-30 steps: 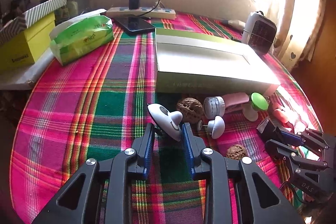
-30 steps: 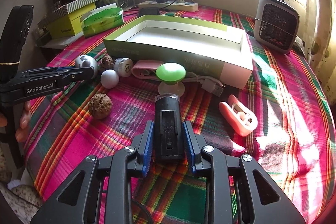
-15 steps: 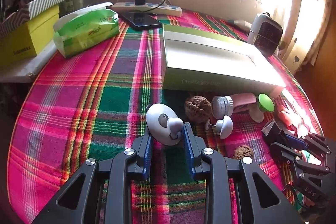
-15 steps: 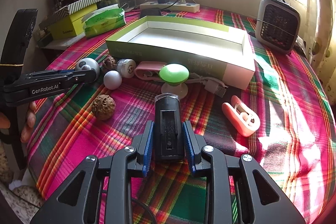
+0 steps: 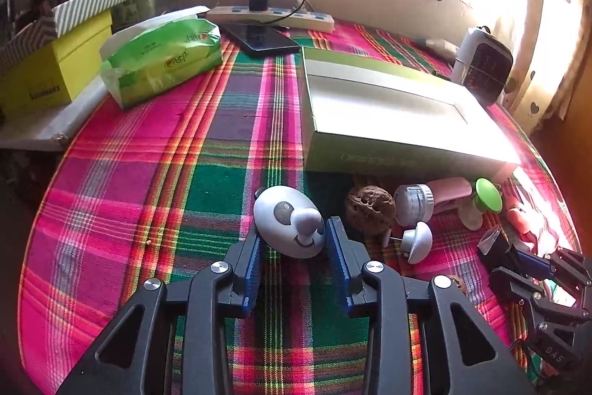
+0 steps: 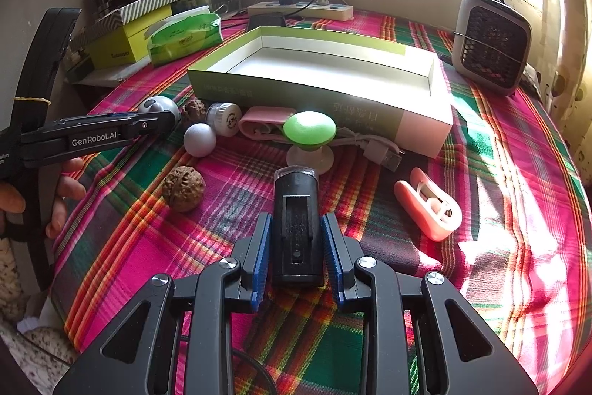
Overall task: Organize objects
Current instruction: 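Lift the panda egg with the left gripper while the right gripper lifts the black device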
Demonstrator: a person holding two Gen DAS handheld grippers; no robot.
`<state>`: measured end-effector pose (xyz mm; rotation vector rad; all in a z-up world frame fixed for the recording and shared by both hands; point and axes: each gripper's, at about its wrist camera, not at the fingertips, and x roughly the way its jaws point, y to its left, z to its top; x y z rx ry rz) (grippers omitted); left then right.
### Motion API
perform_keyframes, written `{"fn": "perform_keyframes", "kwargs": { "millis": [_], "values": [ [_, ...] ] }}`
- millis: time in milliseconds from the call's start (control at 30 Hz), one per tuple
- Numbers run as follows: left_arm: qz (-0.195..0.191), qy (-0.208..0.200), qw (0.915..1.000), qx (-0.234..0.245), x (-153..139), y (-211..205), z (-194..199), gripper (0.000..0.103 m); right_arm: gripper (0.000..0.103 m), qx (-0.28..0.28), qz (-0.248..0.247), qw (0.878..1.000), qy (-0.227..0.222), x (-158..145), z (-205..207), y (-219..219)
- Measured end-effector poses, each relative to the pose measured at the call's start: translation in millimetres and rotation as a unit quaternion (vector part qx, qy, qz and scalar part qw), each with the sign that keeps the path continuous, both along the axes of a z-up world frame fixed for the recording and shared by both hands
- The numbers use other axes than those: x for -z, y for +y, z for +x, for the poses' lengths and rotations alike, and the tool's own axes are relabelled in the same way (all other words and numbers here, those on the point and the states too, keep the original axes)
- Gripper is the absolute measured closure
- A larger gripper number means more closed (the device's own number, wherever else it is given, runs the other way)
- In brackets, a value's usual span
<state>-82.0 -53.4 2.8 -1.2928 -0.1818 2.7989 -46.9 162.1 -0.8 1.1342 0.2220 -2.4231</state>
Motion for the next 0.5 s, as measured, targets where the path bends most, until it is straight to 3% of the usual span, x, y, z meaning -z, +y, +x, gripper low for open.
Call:
{"fn": "perform_keyframes", "kwargs": {
  "millis": [300,500],
  "values": [
    [0.027,-0.001,0.9995,-0.014,-1.2,-5.9,-6.5,0.072,0.074,0.0,0.0,1.0,0.0,0.0,-0.2,0.6],
    [0.033,0.0,0.9994,-0.012,-0.4,-5.7,-7.5,0.077,0.074,0.0,0.001,1.0,0.0,0.4,-0.3,0.3]
  ]
}}
